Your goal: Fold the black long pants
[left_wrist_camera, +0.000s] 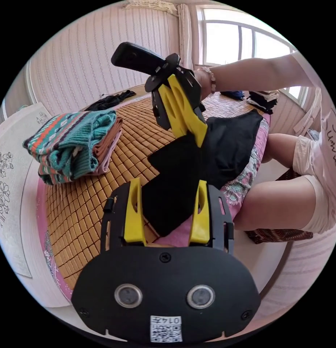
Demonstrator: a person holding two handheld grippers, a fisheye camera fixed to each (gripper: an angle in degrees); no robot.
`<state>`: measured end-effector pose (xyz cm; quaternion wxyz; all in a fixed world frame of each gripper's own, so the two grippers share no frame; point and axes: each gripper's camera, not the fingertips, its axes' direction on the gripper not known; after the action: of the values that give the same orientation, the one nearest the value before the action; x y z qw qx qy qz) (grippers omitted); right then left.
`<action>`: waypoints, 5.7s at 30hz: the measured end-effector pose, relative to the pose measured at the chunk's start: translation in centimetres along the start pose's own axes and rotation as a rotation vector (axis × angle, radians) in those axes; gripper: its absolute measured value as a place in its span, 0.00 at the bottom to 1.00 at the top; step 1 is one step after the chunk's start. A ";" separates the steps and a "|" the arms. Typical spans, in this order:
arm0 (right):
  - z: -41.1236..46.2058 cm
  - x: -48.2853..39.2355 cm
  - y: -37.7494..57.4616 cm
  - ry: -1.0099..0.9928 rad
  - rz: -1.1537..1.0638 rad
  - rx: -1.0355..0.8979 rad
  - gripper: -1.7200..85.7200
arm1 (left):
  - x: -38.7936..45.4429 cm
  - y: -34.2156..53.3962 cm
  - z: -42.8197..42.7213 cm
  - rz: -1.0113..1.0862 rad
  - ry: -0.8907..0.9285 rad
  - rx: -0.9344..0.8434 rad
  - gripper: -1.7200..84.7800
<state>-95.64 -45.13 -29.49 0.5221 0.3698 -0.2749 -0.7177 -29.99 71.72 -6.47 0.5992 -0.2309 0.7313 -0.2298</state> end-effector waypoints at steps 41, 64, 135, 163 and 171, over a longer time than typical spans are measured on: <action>1.7 -4.4 2.5 0.639 0.438 0.019 0.09 | 4.4 -0.9 -4.0 -0.316 -0.060 -0.385 0.02; 0.7 -24.8 39.9 0.857 0.999 0.094 0.01 | 37.1 -33.1 10.3 -0.230 0.198 -0.198 0.01; 12.3 -79.2 123.5 0.899 1.427 1.300 0.07 | 81.8 -96.0 24.2 0.562 0.240 -0.403 0.15; 11.2 -95.2 112.3 1.197 0.773 1.429 0.05 | 68.3 -93.6 3.8 0.428 0.508 0.153 0.06; 12.7 -76.1 88.9 0.815 0.631 0.861 0.10 | 44.0 -67.2 -2.6 -0.095 -0.024 -0.098 0.08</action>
<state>-43.69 0.53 65.73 0.5747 0.6885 -0.4123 -0.1600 -36.03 -8.01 1.30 0.5845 -0.2970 0.7226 -0.2191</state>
